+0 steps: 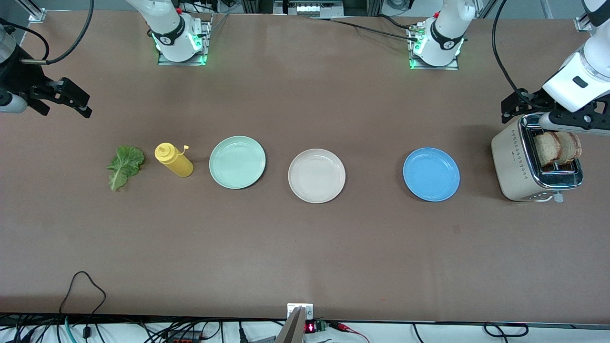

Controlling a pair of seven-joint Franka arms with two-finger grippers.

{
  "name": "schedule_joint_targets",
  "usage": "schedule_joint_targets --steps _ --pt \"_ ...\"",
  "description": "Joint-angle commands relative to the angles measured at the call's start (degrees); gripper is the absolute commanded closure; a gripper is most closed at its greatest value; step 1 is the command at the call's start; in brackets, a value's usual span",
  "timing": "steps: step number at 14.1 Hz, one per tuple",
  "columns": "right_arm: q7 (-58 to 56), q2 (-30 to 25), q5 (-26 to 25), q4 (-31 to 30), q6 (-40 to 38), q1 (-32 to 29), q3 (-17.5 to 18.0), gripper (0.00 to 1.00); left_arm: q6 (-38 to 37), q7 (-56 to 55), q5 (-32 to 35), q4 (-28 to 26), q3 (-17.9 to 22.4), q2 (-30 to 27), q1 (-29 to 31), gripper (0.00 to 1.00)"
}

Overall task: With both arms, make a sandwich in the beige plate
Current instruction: 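Move the left gripper over the toaster's bread slices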

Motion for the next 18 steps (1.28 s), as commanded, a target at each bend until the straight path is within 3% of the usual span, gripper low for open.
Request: schedule_joint_targets --steps 1,9,14,18 --pt "1.0 -1.4 -0.9 -1.1 0.2 0.2 0.3 0.00 -1.4 0.3 0.1 2.0 0.4 0.8 -0.3 0.00" --pt "1.0 -1.4 -0.9 -1.1 0.2 0.2 0.3 0.00 -2.1 0.1 0.0 2.8 1.0 1.2 -0.2 0.00" --pt "1.0 -1.4 -0.9 -1.1 0.2 0.2 0.3 0.00 -9.6 0.2 0.1 3.0 0.8 5.6 -0.2 0.00" --pt "1.2 -1.3 -1.7 -1.2 0.1 0.2 0.5 0.00 -13.9 0.9 8.9 7.7 1.2 11.7 1.0 0.00"
